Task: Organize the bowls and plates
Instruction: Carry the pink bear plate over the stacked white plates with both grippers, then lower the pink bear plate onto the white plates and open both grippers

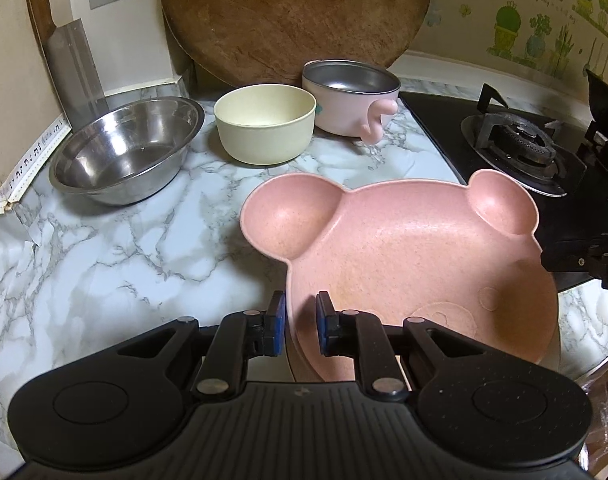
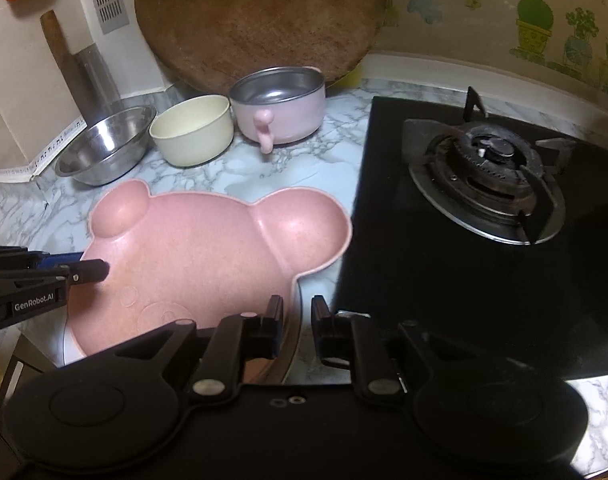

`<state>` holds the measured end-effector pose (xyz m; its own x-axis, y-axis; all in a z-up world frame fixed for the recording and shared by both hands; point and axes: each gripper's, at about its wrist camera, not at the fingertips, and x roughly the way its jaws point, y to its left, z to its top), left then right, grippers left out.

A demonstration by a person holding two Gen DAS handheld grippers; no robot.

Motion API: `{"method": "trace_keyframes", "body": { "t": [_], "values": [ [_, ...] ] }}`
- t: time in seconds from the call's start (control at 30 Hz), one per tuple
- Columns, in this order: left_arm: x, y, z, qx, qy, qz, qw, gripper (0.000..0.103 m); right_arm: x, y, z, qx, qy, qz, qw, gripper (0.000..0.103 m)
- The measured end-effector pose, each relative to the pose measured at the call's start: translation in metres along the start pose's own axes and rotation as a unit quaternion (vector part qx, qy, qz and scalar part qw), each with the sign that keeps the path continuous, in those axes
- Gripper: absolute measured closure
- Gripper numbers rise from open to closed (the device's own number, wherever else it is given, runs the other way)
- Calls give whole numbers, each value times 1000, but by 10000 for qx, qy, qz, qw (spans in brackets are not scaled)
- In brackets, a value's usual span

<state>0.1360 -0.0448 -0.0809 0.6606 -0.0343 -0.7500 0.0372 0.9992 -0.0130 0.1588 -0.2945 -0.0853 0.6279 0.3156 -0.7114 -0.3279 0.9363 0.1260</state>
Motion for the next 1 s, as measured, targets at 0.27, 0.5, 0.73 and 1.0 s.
{"method": "trace_keyframes", "body": {
  "t": [0.27,0.5,0.73,1.0],
  "values": [
    [-16,3,-5,18,-94,-131,9999,88,-14,14,-4,-40,-161,128,9998,83],
    [-43,2,-8,157,-388,-333,9986,74,-28,36,-6,-158,-503,63,9986,29],
    [-72,13,-11,170,-737,-446,9961,41,-44,65,-5,-330,-757,61,9966,14],
    [-105,41,-14,119,-1065,-408,9934,27,-65,99,-1,-405,-1088,31,9932,1]
  ]
}}
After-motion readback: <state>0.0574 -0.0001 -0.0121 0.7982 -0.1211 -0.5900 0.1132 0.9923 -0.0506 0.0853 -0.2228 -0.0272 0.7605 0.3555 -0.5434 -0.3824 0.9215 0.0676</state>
